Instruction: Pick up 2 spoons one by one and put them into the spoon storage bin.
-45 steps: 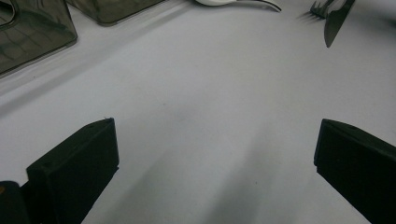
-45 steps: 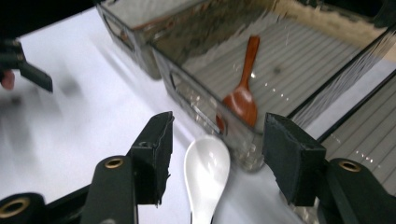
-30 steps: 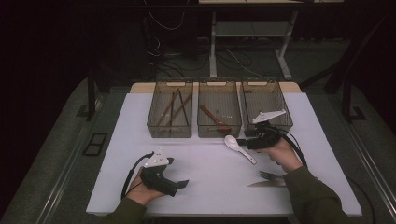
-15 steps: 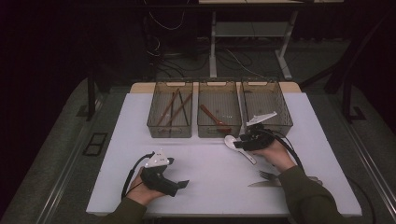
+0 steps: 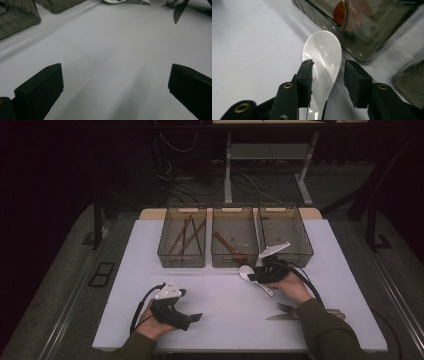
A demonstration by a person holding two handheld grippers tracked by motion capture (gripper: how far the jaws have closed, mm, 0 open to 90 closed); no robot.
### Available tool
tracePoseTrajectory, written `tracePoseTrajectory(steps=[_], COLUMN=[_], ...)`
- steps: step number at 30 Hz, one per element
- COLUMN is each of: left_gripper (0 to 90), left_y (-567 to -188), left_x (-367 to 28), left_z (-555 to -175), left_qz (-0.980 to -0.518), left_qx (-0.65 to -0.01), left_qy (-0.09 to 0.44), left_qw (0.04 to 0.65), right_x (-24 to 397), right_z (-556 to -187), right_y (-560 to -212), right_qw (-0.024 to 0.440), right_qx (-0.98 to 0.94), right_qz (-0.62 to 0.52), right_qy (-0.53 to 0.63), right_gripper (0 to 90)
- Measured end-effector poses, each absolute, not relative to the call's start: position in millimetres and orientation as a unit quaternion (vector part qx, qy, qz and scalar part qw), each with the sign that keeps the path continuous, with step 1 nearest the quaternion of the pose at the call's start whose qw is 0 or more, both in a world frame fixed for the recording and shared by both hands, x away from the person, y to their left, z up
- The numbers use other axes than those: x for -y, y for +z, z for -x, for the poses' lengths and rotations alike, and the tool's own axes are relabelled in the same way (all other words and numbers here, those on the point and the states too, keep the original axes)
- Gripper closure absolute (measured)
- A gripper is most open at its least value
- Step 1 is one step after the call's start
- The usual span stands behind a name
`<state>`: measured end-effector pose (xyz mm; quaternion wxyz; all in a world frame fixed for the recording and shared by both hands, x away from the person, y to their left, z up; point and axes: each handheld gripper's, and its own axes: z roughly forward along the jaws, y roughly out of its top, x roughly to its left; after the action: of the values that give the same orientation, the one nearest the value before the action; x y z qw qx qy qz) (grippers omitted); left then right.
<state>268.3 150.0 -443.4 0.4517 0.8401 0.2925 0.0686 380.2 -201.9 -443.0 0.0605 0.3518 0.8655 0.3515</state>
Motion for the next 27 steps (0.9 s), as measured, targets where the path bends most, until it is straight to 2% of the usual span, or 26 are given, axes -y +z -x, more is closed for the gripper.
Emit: tracePoseTrajectory(steps=[27], left_gripper=[0.0], left_y=[-443.4], left_x=[-149.6], left_z=[-268.0], left_qz=[-0.841], left_qx=[-0.291], left_qy=[0.068], left_qw=[0.451], right_x=[188.9], right_z=[-372.6], right_y=[-441.0], right_qw=[0.06], right_qx=[-0.876], right_qz=[-0.315], right_qy=[0.36], right_gripper=[80.6])
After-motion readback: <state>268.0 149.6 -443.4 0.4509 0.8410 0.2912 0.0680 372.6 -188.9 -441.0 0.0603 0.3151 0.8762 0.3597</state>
